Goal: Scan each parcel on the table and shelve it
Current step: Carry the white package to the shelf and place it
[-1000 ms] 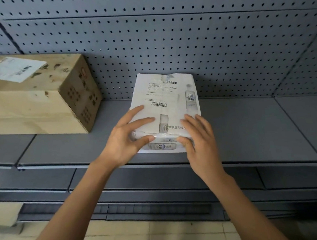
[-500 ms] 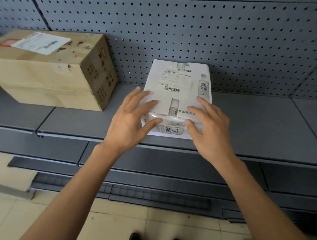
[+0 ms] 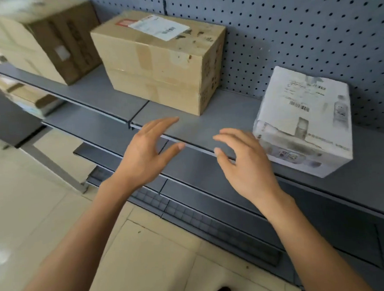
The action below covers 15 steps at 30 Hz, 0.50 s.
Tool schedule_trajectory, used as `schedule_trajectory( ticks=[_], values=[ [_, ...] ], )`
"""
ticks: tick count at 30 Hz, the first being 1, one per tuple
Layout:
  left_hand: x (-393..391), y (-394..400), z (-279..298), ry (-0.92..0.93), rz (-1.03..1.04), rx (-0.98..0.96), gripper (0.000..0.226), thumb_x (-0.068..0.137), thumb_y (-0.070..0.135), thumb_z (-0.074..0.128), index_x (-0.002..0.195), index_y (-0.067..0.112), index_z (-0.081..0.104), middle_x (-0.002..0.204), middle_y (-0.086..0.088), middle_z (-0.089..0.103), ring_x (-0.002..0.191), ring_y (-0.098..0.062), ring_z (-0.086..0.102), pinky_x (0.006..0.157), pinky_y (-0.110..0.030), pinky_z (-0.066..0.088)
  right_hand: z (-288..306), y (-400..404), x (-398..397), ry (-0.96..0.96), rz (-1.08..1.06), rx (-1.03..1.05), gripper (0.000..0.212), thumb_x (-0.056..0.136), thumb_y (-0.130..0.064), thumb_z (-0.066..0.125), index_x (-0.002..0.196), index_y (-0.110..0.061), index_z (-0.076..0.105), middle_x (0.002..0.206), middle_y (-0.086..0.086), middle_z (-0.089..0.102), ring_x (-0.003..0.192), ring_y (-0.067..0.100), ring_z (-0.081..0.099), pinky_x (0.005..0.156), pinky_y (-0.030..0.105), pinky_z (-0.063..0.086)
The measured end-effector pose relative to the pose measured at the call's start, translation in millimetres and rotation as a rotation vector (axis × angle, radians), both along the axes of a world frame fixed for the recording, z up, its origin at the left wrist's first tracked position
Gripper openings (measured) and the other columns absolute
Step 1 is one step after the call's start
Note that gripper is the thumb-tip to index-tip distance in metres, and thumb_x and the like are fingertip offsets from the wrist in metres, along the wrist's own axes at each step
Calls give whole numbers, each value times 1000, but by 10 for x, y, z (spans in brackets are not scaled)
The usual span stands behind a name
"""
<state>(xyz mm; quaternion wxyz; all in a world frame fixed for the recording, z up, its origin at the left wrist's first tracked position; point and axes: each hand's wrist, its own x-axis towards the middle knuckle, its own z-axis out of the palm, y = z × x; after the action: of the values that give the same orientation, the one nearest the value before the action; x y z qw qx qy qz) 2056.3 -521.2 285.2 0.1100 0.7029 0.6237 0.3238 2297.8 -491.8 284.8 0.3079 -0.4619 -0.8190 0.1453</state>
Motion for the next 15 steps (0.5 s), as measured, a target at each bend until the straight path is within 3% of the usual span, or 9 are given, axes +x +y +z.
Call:
schedule_trajectory(
  ticks=[3,9,15],
  values=[
    [-562,-256,-10,-14,54,-26,61,96,49,63,150,27,47,147,5,54,134,-15,50,109,-40,46,74,-51,-594,-40,76,-59,29,100,-20,61,128,-12,67,137,2,60,125,21,49,105,35,40],
    [-1813,-895,-72,-75,221,5,58,96,61,54,147,33,49,145,12,56,133,-9,51,108,-43,48,169,-291,-1936,-62,239,-75,34,100,-22,61,133,-13,64,139,2,59,131,20,48,111,36,39],
    [-2811,-1492,-82,-123,353,5,56,96,60,55,146,37,49,144,14,56,132,-6,50,108,-41,47,160,-607,-3108,-68,369,-78,34,100,-22,63,133,-14,65,138,0,60,132,16,47,109,18,29]
  ],
)
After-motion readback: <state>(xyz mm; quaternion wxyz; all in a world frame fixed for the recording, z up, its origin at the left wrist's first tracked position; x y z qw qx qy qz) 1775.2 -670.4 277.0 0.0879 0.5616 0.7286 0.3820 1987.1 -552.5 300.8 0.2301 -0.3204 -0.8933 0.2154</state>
